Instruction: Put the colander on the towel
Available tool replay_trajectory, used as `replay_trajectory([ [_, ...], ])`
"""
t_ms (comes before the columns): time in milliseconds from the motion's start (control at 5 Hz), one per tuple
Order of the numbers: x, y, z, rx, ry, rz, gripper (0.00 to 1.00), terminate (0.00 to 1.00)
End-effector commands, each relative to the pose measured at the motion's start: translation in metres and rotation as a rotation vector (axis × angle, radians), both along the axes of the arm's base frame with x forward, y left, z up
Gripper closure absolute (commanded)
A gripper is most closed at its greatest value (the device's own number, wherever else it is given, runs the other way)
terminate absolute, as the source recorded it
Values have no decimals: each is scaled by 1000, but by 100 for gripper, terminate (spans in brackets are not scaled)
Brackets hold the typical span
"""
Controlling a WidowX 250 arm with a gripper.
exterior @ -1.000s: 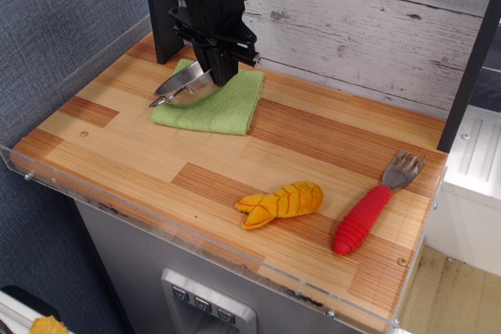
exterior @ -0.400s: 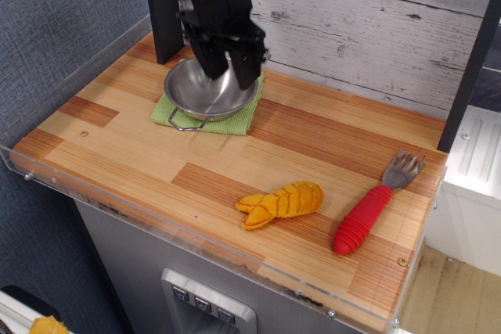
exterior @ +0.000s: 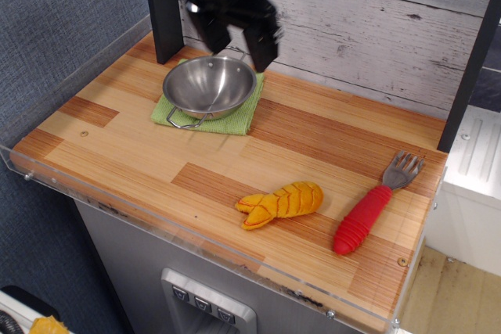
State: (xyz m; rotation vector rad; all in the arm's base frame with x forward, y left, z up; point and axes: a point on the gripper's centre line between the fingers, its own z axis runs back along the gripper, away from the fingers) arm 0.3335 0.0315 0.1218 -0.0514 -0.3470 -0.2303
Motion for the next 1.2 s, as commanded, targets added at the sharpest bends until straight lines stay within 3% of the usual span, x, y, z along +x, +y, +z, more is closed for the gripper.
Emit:
replay_trajectory([
  [0, -25, -40, 43, 70, 15, -7, 0, 0],
  [200, -29, -44, 41, 35, 88, 44, 0, 0],
  [600, -35, -40, 36, -4, 123, 172, 0, 0],
  [800, -29, -32, 36, 75, 245, 11, 0, 0],
  [1000, -29, -32, 36, 75, 245, 11, 0, 0],
])
